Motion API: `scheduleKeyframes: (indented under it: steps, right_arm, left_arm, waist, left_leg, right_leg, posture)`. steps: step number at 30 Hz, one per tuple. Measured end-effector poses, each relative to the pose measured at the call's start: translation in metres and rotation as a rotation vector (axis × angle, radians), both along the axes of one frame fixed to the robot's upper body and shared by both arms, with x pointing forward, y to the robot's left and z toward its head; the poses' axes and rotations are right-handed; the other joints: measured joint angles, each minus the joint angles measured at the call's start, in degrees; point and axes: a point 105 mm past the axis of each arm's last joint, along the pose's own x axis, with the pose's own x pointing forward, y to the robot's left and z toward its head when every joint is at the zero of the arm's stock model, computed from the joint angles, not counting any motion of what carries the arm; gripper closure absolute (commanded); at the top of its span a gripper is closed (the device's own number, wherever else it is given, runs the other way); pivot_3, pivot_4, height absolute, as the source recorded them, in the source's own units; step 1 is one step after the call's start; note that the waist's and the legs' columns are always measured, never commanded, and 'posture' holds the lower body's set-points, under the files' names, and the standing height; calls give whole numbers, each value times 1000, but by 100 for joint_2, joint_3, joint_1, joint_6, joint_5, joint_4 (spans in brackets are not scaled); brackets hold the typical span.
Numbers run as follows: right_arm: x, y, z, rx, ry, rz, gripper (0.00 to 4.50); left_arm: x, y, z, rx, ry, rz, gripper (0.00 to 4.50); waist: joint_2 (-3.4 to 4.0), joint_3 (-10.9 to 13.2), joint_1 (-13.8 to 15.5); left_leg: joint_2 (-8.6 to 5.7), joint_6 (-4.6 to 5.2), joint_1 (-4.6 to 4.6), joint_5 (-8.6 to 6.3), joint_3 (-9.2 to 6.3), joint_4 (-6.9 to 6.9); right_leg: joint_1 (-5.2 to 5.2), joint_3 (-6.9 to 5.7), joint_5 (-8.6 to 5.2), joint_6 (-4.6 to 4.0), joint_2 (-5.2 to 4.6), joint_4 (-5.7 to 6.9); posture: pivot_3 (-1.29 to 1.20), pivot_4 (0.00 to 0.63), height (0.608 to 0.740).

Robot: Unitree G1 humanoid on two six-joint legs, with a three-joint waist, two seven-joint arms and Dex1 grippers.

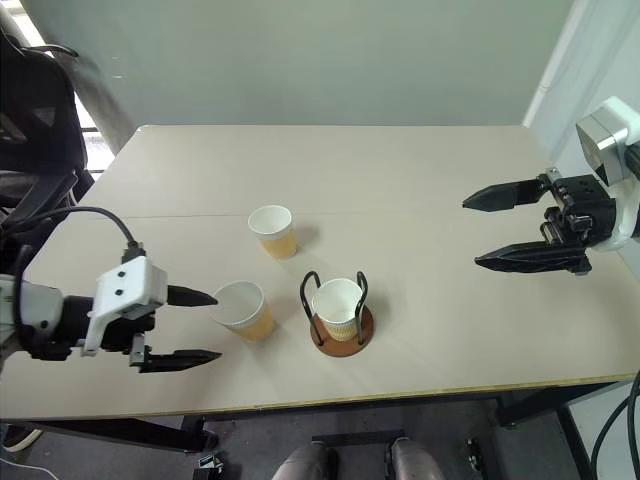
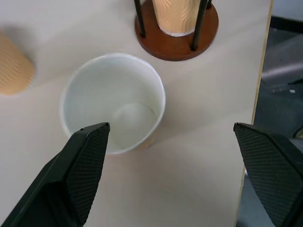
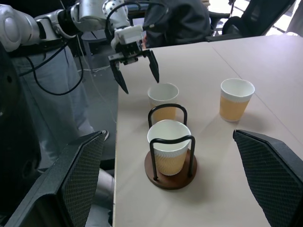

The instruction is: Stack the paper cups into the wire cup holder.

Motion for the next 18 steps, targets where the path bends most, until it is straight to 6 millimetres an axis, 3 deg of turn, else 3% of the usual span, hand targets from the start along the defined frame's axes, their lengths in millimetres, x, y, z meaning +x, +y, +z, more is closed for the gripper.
scheduleKeyframes:
  steps: [7,8,10,18]
  right_arm:
    - [0,3,0,-7,-13,-12,18]
    - [0,3,0,-7,-15,-15,3]
    - [0,3,0,-9,-17,-19,0]
    - [-1,5,1,-15,-25,-15,0]
  left_arm:
    - [11,-8,-8,27,-28,-25,0]
    - [13,-9,-10,32,-31,-28,173]
    - [16,-11,-11,37,-42,-33,602]
    - [16,-12,-16,46,-26,-40,3531]
  waist:
    - [0,0,2]
    - [0,0,3]
    - [0,0,3]
    - [1,0,4]
  left_leg:
    - [0,1,1,0,0,-1]
    - [0,1,1,0,0,-1]
    - [0,1,0,0,0,-1]
    - [0,5,0,0,0,-2]
  right_leg:
    - [0,-1,0,3,0,1]
    - [0,-1,1,4,0,1]
    - [0,-1,1,7,0,1]
    - [0,-1,2,18,0,1]
  posture:
    - [0,150,740]
    - [0,150,740]
    - [0,150,740]
    - [0,150,740]
